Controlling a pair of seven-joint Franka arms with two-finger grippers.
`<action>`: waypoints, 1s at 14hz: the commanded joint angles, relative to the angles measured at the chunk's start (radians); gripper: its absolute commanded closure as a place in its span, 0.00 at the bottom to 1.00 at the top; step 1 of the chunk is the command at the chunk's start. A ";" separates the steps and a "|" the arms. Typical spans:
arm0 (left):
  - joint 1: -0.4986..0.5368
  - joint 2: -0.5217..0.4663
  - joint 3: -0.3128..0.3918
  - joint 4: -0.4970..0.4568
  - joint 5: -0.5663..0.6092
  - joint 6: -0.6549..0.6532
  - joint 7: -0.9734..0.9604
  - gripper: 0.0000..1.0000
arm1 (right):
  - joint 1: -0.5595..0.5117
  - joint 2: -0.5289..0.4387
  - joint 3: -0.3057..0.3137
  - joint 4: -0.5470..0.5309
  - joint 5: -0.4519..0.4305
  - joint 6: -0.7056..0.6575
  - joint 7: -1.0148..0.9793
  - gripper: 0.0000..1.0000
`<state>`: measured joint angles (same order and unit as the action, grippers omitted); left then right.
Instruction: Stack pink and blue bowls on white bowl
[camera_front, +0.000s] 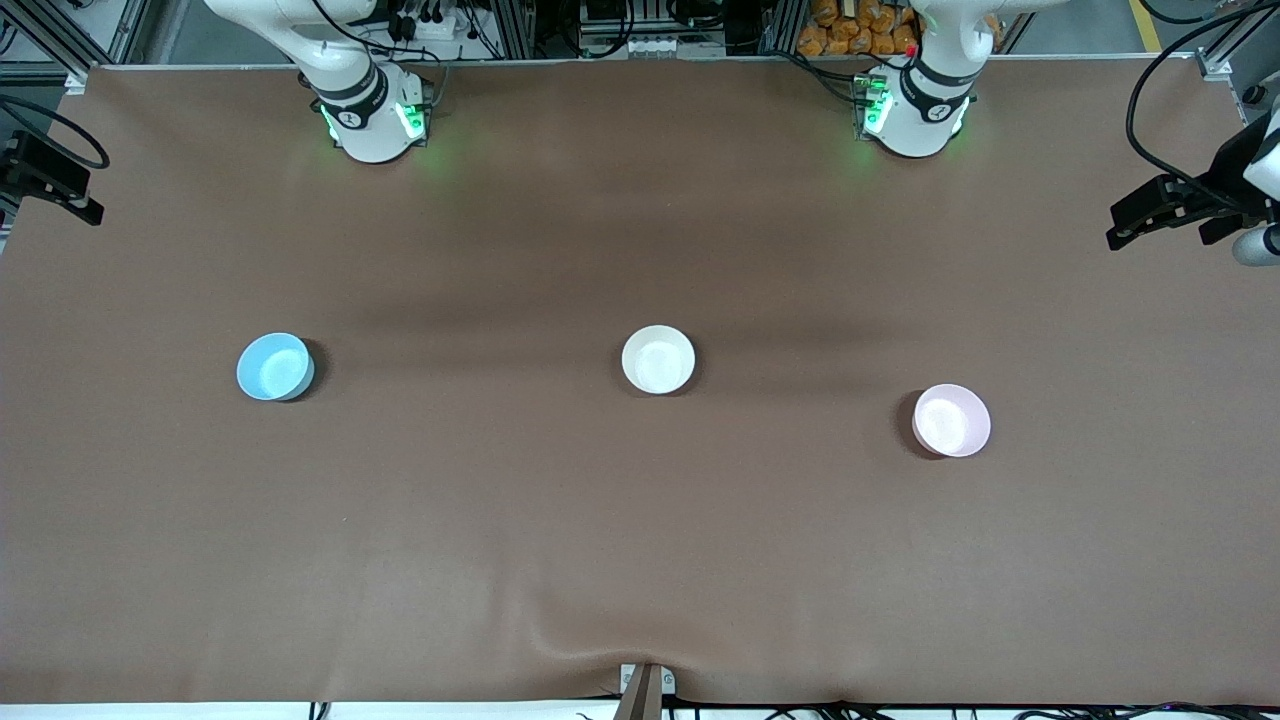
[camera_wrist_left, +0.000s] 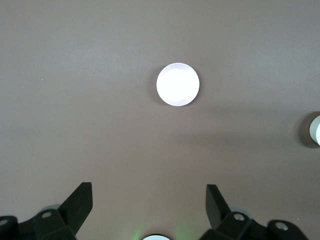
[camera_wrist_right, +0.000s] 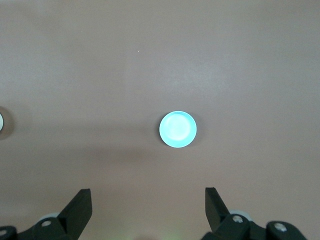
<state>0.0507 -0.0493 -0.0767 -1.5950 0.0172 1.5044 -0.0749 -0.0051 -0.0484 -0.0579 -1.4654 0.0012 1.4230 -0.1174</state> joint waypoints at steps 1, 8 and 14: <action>0.011 -0.009 -0.011 -0.012 0.004 0.013 -0.011 0.00 | -0.012 0.010 0.006 0.020 0.011 -0.016 0.007 0.00; 0.018 -0.009 -0.009 -0.028 0.004 0.042 -0.011 0.00 | -0.012 0.010 0.004 0.019 0.011 -0.016 0.007 0.00; 0.023 -0.011 -0.009 -0.097 0.004 0.105 -0.011 0.00 | -0.012 0.010 0.004 0.019 0.011 -0.016 0.007 0.00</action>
<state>0.0633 -0.0488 -0.0761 -1.6608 0.0172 1.5810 -0.0756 -0.0051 -0.0470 -0.0589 -1.4654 0.0012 1.4215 -0.1174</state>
